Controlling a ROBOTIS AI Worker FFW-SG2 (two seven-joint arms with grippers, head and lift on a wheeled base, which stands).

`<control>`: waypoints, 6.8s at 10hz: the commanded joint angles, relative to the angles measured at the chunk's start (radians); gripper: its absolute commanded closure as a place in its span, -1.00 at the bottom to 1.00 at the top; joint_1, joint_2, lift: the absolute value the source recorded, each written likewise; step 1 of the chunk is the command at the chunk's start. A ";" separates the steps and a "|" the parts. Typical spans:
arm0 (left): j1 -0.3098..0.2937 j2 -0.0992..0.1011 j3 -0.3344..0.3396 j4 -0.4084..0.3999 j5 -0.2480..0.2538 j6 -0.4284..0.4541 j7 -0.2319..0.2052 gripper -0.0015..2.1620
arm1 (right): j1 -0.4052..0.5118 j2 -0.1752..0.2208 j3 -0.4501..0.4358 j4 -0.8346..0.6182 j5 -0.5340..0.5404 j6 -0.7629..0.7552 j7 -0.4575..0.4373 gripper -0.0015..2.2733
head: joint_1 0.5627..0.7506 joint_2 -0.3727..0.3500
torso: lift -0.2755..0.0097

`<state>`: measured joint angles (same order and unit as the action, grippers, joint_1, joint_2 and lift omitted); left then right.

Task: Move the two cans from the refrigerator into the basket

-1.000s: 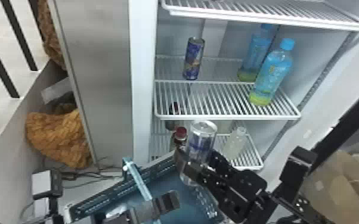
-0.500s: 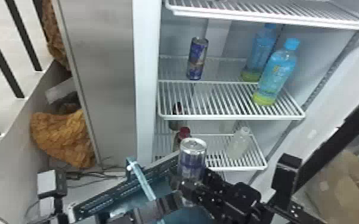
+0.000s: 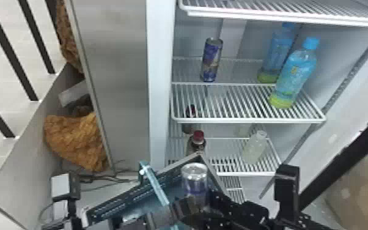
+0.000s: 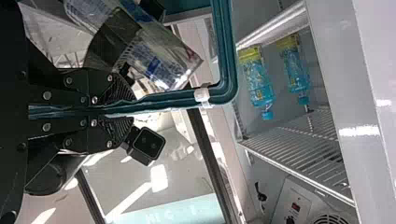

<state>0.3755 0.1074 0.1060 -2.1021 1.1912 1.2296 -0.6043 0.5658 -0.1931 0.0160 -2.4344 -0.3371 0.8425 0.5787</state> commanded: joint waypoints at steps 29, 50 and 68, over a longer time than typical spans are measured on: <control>0.005 0.000 0.004 0.000 0.005 0.000 0.000 0.11 | -0.529 0.087 -0.070 0.560 0.114 -0.604 -0.234 -0.92 | 0.41 -0.67 | 0.69; -0.012 0.008 -0.002 0.005 0.005 0.000 0.001 0.11 | -0.956 0.106 0.078 1.076 0.188 -0.656 -0.338 -0.91 | 0.41 -0.45 | 0.69; -0.017 0.009 -0.004 0.010 0.011 -0.005 0.001 0.11 | -0.863 0.084 0.100 0.889 0.178 -0.592 -0.375 0.09 | 0.41 -0.43 | 0.69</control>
<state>0.3583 0.1168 0.1012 -2.0923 1.2010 1.2246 -0.6028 -0.3165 -0.1047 0.1166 -1.5125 -0.1503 0.2424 0.2039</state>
